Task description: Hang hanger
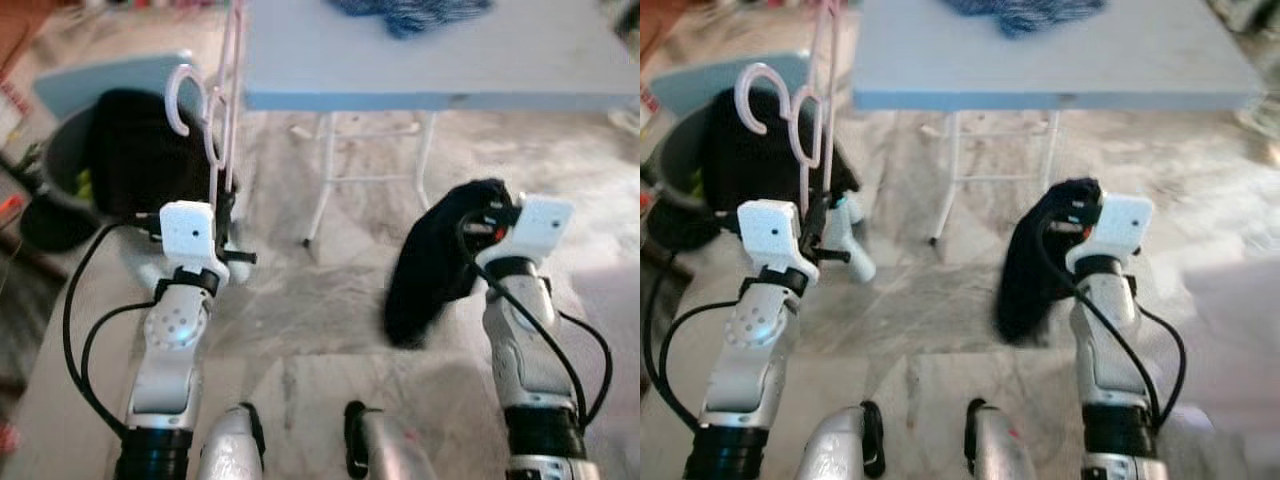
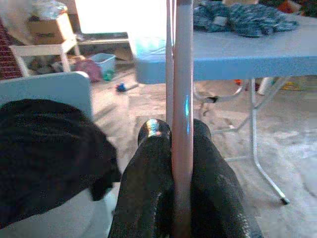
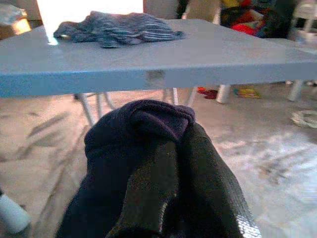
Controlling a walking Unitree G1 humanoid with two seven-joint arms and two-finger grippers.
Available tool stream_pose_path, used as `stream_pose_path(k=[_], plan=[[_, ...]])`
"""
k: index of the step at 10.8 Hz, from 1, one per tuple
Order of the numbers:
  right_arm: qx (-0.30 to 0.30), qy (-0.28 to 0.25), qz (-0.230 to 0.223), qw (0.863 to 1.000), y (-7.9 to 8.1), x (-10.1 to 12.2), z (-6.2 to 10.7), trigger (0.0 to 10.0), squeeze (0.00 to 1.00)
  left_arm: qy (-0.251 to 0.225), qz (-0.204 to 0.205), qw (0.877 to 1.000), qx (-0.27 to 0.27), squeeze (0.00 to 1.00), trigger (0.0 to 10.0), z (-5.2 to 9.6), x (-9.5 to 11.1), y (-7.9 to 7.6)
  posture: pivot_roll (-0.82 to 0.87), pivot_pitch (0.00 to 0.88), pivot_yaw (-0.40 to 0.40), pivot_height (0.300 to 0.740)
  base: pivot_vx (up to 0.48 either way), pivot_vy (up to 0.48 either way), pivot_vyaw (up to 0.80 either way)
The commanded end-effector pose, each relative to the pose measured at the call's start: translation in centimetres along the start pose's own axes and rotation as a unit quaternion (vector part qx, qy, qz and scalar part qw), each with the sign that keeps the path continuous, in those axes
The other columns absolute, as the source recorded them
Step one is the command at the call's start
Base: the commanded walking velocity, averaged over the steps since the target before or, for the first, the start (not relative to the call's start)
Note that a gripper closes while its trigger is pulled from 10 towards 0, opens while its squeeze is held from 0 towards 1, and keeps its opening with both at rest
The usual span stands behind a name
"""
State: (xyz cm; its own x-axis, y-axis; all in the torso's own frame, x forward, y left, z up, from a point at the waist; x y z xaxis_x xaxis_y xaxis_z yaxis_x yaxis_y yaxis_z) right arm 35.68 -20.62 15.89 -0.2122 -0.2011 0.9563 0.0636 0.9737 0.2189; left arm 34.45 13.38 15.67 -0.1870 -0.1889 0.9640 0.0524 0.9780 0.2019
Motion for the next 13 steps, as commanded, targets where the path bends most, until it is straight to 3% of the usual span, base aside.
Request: stream_pose_path(k=[1, 4, 7, 9, 11, 13], plan=[[0.010, -0.026, 0.002, 1.000, 0.1, 1.1, 0.0, 0.0, 0.00, 0.002, 0.004, 1.000, 0.006, 0.00, 10.0, -0.1, -0.1, -0.1, 0.03, 0.107, 0.001, 0.740, 0.319, 0.000, 0.00], [0.039, -0.037, -0.012, 0.998, 1.9, 1.5, -0.9, 0.0, 0.00, -0.026, -0.009, 1.000, 0.004, 0.00, 10.0, -0.8, 1.4, 0.0, 0.05, 0.116, -0.001, 0.740, 0.390, 0.000, 0.00], [0.046, -0.040, -0.028, 0.998, 2.8, 1.6, -0.7, 0.0, 0.00, 0.000, -0.020, 1.000, 0.001, 0.00, 10.0, 1.0, -0.3, 0.2, 0.05, 0.142, -0.005, 0.740, 0.414, 0.000, 0.00], [0.049, -0.041, -0.032, 0.997, 3.0, 1.7, -0.8, 0.0, 0.00, -0.004, -0.015, 1.000, -0.006, 0.00, 10.0, 0.7, 0.0, -0.3, 0.05, 0.146, -0.014, 0.740, 0.411, 0.000, 0.00], [0.052, -0.041, -0.040, 0.997, 3.5, 1.8, -1.0, 0.0, 0.00, -0.008, -0.019, 1.000, -0.004, 0.00, 10.0, 0.3, 0.2, 0.2, 0.06, 0.146, -0.016, 0.740, 0.414, 0.000, 0.00], [0.052, -0.038, -0.041, 0.997, 3.5, 1.9, -1.4, 0.0, 0.00, -0.007, -0.020, 1.000, -0.001, 0.00, 10.0, 0.4, 0.1, 0.5, 0.05, 0.150, -0.023, 0.740, 0.428, 0.000, -0.80]])
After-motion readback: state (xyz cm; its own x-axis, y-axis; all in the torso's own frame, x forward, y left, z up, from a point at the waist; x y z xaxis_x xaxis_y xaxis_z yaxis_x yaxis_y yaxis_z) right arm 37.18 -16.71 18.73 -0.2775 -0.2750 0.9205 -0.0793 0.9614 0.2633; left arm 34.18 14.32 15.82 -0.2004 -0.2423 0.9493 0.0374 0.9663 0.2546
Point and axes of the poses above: a point about 5 cm out from each wrist's last joint towards the gripper, its own z axis pointing back from the gripper into the wrist, its own x axis along the axis of the wrist's last joint, y = z × x, the point moved 6 cm from there along -z, pointing out of the wrist towards the gripper, and after that the axes turned 10 degrees about -z, right-handed, at the moved point
